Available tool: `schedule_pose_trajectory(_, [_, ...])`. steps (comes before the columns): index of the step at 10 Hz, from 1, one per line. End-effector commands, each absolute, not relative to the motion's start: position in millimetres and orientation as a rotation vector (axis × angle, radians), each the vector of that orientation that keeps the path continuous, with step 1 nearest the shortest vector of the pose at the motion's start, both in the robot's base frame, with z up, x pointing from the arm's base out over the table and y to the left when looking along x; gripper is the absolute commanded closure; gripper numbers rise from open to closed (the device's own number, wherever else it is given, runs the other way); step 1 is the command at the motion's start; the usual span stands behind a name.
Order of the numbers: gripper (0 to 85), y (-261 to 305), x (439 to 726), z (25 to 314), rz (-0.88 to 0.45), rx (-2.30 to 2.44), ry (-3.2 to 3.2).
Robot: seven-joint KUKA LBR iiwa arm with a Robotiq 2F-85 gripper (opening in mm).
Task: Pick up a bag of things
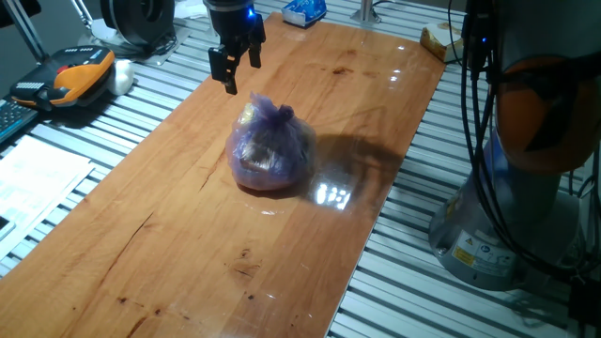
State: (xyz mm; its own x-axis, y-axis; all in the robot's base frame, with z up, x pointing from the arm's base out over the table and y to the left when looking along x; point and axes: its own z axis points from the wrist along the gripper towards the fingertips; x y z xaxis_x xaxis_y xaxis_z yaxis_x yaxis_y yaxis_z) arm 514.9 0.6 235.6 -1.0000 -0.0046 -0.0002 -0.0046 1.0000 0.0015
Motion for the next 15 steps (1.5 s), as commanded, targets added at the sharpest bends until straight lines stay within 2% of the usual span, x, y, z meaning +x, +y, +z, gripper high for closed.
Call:
schedule_pose_trajectory(1, [85.0, 0.8, 515.0, 236.0, 0.016, -0.120, 3.158])
schedule_pose_trajectory(15, [85.0, 0.8, 516.8, 237.9, 0.013, -0.120, 3.157])
